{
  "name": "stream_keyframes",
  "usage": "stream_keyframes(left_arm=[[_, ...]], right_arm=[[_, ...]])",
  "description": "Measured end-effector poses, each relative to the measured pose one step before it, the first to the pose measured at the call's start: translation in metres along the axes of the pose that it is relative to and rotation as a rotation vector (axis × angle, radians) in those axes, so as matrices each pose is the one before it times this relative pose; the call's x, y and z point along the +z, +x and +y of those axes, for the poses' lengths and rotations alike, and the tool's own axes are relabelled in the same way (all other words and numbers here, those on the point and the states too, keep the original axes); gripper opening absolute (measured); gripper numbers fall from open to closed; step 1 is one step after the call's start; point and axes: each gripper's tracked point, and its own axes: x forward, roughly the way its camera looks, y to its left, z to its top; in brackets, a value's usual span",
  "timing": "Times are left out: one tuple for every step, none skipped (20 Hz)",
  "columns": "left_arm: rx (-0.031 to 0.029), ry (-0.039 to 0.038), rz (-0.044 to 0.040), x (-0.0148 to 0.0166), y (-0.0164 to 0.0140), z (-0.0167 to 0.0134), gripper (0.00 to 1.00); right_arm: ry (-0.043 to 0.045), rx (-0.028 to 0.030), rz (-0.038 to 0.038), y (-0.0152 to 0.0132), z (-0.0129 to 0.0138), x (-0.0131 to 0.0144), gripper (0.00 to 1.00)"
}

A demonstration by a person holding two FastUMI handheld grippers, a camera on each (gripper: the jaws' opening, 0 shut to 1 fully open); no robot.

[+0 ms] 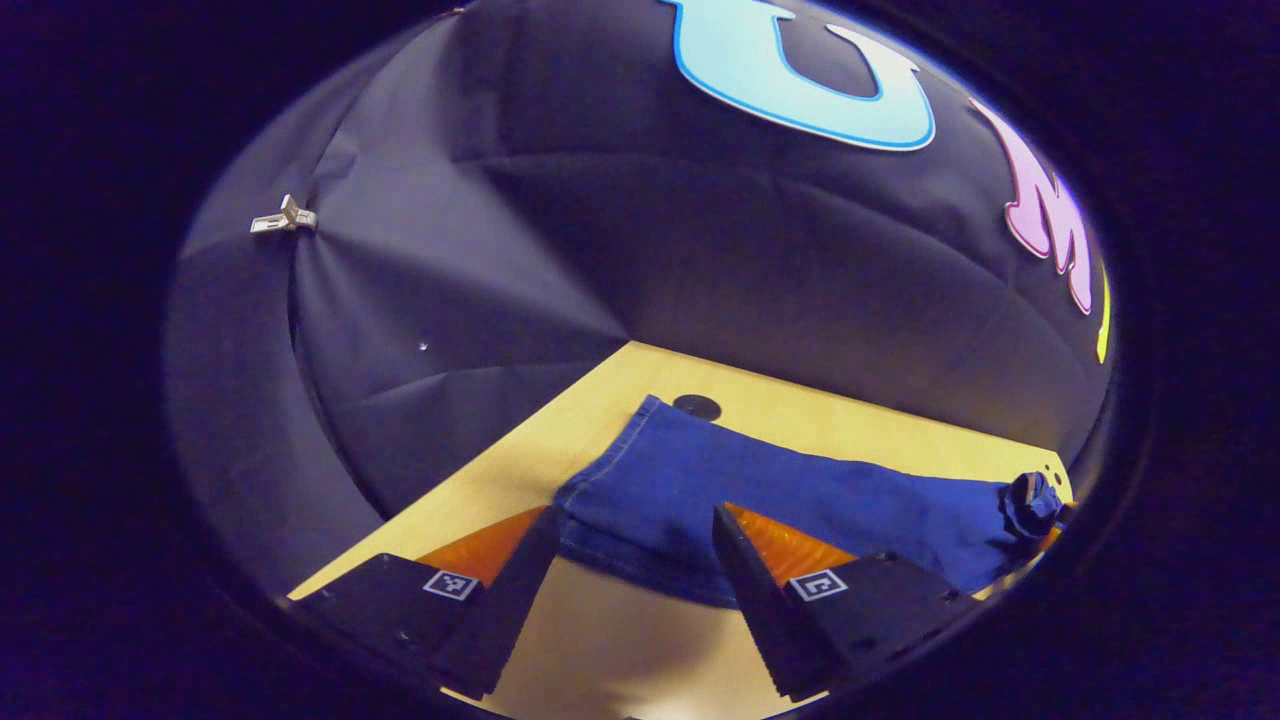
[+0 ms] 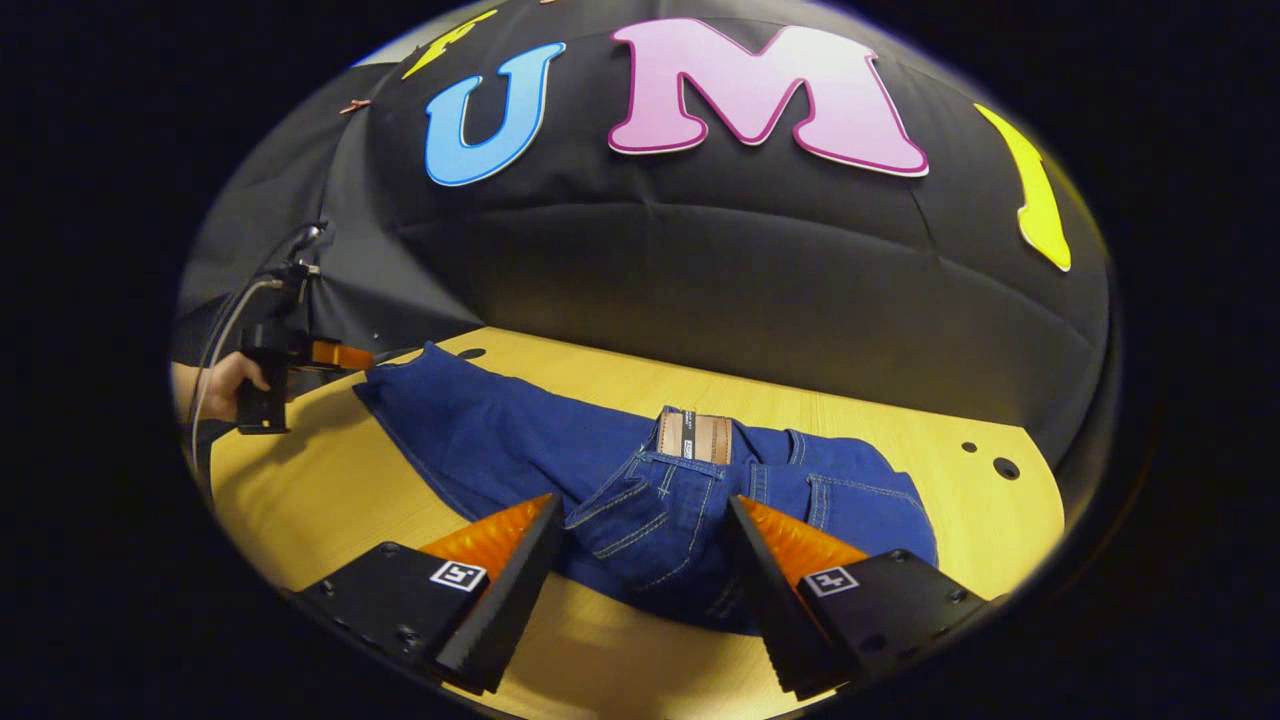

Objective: Grasp the waist and the cuffs of the jeans and fold them to make the two legs overlap; first hold the waist and fold one-third of the jeans toward the cuffs, then hold the cuffs and fold the remaining one-third in the same direction to finish folding.

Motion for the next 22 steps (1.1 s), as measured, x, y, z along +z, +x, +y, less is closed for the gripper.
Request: stream_keyframes(left_arm=[[0.02024,0.00111,0.01995,-0.0034,0.01174,0.01016,0.96],[0.01877,0.001,0.00816,-0.00373,0.00883,0.00257,0.97],[0.01629,-0.00767,0.004,-0.00387,0.00678,0.00131,0.97],[-0.00993,-0.01359,0.02908,-0.0064,0.00573,-0.00596,0.96],[-0.00035,-0.00186,0.01767,0.00082,0.00002,-0.00238,0.96],[-0.00688,0.00275,-0.00881,0.00088,0.00092,0.00633,0.98],[-0.00317,0.0074,0.01939,-0.00129,-0.00203,-0.00074,0.97],[-0.00013,0.03062,0.01765,0.00091,-0.00006,0.0021,0.96],[-0.01071,0.0223,0.03056,-0.00201,0.00026,-0.00371,0.95],[-0.01351,0.02325,0.02075,-0.00121,0.00244,-0.00124,0.95],[-0.01532,0.00487,0.0148,0.0016,0.00244,0.00139,0.96],[0.00188,-0.01618,0.00298,0.00473,-0.00049,-0.00078,0.88],[-0.00131,0.0018,0.00158,0.00199,-0.00478,-0.00422,0.79],[-0.00557,0.00541,0.00408,-0.00011,0.00049,-0.00115,0.77],[-0.0449,-0.01498,-0.0039,-0.00126,0.00285,-0.01054,0.72],[-0.03179,-0.03023,-0.00487,0.00382,-0.00195,-0.01148,0.5],[-0.01882,-0.01017,0.00106,0.00051,0.00066,-0.00882,0.28],[-0.0074,-0.00927,-0.00597,0.00013,-0.00182,-0.00053,0.26],[-0.00732,-0.02227,-0.00956,0.00055,0.00011,-0.00061,0.22],[-0.01395,-0.01798,-0.00463,0.00174,-0.00183,-0.00576,0.18],[-0.01444,-0.01535,0.00291,-0.0005,-0.00181,-0.00588,0.1],[-0.00977,-0.00577,-0.00278,0.00267,-0.00577,-0.00573,0.08]], right_arm=[[0.0135,-0.01559,-0.01003,-0.00555,-0.00378,0.00325,0.98],[0.01432,-0.01095,-0.00489,-0.00605,-0.0018,0.00255,0.98],[0.01301,-0.01089,0.00539,-0.00686,-0.00476,-0.00203,0.98],[0.00572,-0.00682,0.00017,-0.00442,-0.00176,-0.00096,0.98],[0.00231,-0.01106,0.00114,-0.00394,-0.00401,-0.00081,0.98],[0.00491,-0.00756,0.00657,-0.00341,-0.00327,-0.00293,0.98],[0.01399,-0.00119,0.00919,-0.00308,-0.00215,-0.0034,0.98],[0.01891,-0.00131,0.00982,-0.00226,-0.00256,-0.0028,0.98],[0.0243,-0.00267,0.01167,-0.00173,-0.0032,-0.00367,0.98],[0.02036,-0.00302,0.0116,0.00072,-0.00318,-0.00367,0.98],[0.01666,-0.00419,0.0122,0.00011,-0.00438,-0.0043,0.98],[0.01199,-0.00518,0.00924,-0.00067,-0.00359,-0.00274,0.94],[0.00641,-0.00818,0.00732,-0.00023,-0.00418,-0.002,0.98],[0.00244,-0.00566,0.00475,0.0001,-0.00318,-0.00155,0.98],[0.00198,-0.00277,0.00387,0.00008,-0.00306,-0.00112,0.99],[0.00029,-0.00257,0.00112,-0.00046,-0.00478,-0.00071,0.98],[-0.00463,-0.00416,0.00042,0.00024,-0.00325,0.00054,0.98],[-0.00482,-0.00683,-0.0016,-0.00028,-0.00252,0.00168,0.98],[0.00007,-0.00532,-0.00092,-0.00056,-0.00223,0.00202,0.98],[0.00452,-0.00633,-0.00396,-0.0017,-0.00265,0.00345,0.98],[0.00559,-0.0062,-0.00518,-0.00132,-0.0044,0.00438,0.99],[0.00717,-0.00524,-0.01146,-0.00302,-0.0077,0.0057,0.99]])
